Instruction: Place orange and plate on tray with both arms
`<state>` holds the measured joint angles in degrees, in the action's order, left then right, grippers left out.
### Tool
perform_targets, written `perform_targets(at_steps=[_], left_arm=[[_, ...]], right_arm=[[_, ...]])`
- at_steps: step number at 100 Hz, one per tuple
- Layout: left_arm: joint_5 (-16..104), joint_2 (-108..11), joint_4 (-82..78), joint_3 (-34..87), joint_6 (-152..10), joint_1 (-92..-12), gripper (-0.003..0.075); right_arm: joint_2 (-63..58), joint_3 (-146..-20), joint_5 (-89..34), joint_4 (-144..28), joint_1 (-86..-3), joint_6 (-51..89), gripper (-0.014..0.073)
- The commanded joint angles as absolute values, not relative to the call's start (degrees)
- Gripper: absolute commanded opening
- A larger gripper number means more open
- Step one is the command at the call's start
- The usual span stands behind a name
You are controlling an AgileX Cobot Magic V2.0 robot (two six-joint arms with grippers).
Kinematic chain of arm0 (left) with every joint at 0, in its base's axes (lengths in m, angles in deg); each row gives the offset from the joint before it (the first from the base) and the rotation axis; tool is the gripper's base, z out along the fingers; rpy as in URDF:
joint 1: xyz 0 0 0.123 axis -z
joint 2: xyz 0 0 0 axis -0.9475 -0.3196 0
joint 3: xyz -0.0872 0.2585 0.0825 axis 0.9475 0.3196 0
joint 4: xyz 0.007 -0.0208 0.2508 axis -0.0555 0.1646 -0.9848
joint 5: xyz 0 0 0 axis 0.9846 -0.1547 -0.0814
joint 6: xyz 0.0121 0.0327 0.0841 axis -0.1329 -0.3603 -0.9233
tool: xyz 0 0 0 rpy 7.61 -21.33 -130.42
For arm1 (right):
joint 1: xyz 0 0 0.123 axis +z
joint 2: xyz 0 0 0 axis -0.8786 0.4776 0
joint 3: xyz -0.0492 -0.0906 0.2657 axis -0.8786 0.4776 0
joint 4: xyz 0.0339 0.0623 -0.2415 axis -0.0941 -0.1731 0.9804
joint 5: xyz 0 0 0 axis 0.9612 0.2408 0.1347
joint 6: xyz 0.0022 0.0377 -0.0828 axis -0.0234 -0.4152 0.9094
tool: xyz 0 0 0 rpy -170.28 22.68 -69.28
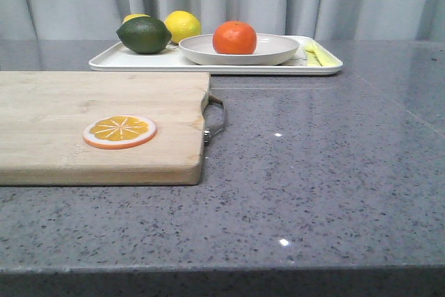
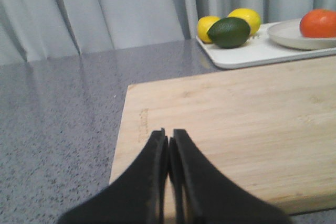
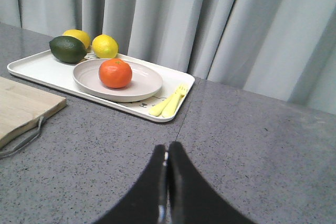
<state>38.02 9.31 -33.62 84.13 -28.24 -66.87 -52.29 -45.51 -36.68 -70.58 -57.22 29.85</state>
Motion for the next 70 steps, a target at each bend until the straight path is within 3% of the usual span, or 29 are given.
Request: perform_targets(at_steps=[1,70], left_arm=[[32.0,11.2,-32.9,84.6,-27.8,-67.7,-0.002],[33.9,11.2,-32.8,84.6,-27.8,-67.7,-0.002]], right_arm=[[-51.7,-46.9,-32.0,-71.5,-57.4,30.1,-0.0102],[-51.7,-46.9,-32.0,-71.5,-57.4,30.1,-0.0102]])
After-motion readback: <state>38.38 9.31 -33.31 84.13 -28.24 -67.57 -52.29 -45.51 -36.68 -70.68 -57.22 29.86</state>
